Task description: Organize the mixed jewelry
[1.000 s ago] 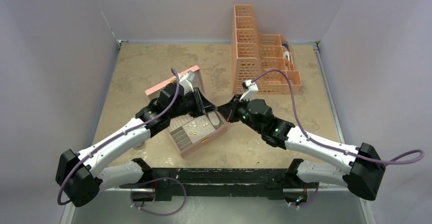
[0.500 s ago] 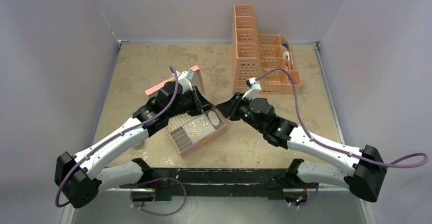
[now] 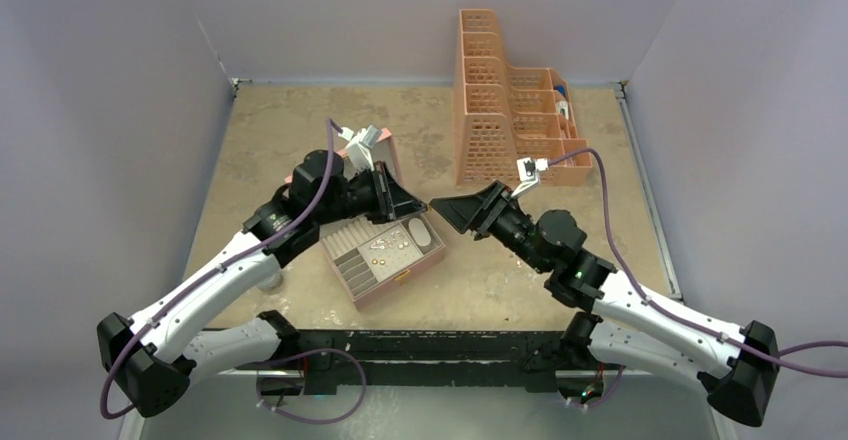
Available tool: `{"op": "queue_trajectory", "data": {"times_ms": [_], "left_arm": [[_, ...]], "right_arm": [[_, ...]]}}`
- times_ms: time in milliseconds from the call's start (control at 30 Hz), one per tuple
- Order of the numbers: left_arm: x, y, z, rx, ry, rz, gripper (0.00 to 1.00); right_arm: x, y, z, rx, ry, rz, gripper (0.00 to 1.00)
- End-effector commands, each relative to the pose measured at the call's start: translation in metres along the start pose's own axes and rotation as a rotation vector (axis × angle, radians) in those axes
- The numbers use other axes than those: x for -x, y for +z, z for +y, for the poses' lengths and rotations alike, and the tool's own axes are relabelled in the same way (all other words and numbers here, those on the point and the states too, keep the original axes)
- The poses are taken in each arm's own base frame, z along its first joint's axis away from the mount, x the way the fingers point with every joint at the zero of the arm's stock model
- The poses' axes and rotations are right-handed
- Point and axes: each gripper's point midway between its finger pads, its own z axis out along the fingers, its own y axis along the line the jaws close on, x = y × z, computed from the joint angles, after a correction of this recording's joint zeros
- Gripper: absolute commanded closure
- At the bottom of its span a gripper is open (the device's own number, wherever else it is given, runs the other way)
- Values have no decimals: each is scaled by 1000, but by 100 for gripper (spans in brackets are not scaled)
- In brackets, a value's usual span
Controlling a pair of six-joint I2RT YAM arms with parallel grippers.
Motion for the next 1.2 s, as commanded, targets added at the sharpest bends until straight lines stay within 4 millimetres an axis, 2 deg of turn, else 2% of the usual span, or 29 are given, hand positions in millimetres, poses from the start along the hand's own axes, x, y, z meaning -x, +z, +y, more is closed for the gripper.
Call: {"op": "queue_trajectory", "data": {"times_ms": [0,167,233,267,367,533,867,1167], "left_arm": [[22,-36,-74,-241,119,-14,100],[26,-55,-106,-353,153,15,100],[27,-59,-114,-388,150,26,100],[27,-60,-117,-404,151,28,100],[27,-64,-124,-443,149,40,100],[26,-73,-137,-504,167,44,100],[21,-71,-130,-503,141,55,100],[21,-68,-125,-486,131,45,100]], "right_arm": [[10,-9,46,202,112,-4,34],[9,-19,78,378,136,28,34],[14,-27,89,447,154,11,38],[23,-35,102,520,159,-27,40],[31,-46,114,598,174,-67,45],[33,-42,117,600,173,-69,51],[31,-31,116,579,176,-58,63],[30,-31,117,591,171,-52,85]]}}
